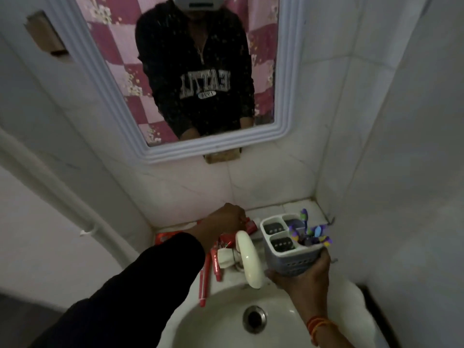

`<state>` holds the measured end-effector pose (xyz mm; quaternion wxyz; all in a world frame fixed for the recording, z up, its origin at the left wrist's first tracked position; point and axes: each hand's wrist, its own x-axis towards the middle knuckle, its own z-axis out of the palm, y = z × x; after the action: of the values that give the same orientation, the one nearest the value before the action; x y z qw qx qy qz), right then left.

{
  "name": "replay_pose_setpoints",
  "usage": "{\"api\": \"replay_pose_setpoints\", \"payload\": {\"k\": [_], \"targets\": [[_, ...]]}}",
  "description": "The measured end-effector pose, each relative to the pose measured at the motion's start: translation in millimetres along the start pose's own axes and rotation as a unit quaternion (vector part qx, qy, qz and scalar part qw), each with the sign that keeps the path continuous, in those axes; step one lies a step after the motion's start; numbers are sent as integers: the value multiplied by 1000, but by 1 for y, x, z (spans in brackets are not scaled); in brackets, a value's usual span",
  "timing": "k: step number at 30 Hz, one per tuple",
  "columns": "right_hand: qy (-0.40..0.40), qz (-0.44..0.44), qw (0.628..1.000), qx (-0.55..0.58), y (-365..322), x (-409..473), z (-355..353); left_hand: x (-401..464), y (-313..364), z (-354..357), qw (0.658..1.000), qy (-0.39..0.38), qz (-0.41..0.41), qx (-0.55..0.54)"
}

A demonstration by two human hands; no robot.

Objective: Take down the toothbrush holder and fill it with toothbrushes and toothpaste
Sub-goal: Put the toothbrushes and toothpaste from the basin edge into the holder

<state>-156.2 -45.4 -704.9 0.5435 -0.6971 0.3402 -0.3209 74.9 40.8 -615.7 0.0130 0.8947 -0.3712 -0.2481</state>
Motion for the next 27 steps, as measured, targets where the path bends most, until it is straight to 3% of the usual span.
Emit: {"api": "replay_pose_setpoints", "payload": {"k": [10, 15, 18, 22, 25, 27], "targets": [[-94, 22, 995, 3, 32, 0, -3, 40, 14, 27, 993, -15, 35, 111], [-118, 25, 993, 0, 38, 7, -10, 26, 30, -13, 989, 44, 127, 61], [-116, 31, 993, 17, 39, 12, -15, 8, 61, -58, 981, 74, 146, 108], [-134, 36, 989, 49, 38, 16, -15, -20, 116, -97, 972, 28, 132, 194], [-152, 43, 986, 60, 41, 19, -15, -21, 145, -79, 954, -6, 131, 268], [-163, 42, 984, 65, 40, 21, -17, -14, 155, -62, 960, -36, 136, 243]]}}
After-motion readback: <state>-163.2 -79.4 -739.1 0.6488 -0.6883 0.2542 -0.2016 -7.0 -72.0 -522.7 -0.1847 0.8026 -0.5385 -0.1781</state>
